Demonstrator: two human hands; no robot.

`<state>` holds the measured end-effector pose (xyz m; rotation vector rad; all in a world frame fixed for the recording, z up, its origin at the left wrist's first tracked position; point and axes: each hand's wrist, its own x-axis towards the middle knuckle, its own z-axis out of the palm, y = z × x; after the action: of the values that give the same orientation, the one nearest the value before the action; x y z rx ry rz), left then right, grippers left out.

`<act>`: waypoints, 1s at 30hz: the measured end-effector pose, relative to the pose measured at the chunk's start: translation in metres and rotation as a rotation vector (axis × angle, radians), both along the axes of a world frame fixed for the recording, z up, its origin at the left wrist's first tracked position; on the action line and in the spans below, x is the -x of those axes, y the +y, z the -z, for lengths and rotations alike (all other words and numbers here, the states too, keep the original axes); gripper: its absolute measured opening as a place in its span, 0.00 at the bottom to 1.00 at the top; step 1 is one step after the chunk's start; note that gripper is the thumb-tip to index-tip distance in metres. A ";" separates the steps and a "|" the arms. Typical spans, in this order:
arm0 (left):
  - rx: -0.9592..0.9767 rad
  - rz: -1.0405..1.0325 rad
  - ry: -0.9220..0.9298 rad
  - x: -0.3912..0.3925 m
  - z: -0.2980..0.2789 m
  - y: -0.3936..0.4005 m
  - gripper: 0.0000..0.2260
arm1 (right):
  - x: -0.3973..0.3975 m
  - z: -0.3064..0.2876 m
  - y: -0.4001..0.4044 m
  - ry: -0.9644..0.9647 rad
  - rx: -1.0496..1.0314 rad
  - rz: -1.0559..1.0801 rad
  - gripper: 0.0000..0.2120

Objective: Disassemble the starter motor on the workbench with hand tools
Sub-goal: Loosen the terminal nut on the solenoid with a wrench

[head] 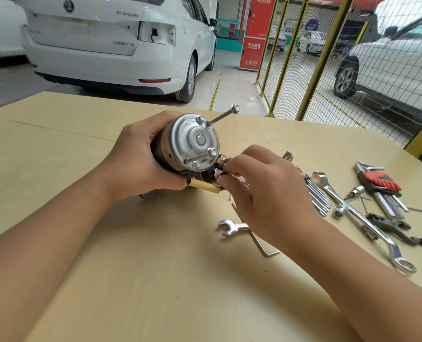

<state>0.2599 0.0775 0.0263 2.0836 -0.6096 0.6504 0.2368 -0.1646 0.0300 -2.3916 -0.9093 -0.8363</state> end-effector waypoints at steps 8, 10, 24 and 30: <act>0.008 -0.001 0.003 0.001 0.000 -0.001 0.37 | 0.002 0.003 0.004 -0.021 -0.036 0.099 0.13; 0.012 0.002 0.006 0.001 0.000 -0.001 0.37 | 0.001 0.003 0.002 -0.010 -0.029 0.054 0.10; 0.031 0.008 0.016 0.002 0.000 -0.001 0.37 | 0.002 0.004 0.001 0.014 -0.084 -0.111 0.04; 0.026 0.009 0.015 0.001 0.000 0.000 0.37 | 0.000 0.004 0.002 0.009 -0.111 0.049 0.11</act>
<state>0.2590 0.0773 0.0262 2.0585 -0.5980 0.6335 0.2369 -0.1629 0.0262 -2.3282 -0.7832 -0.8703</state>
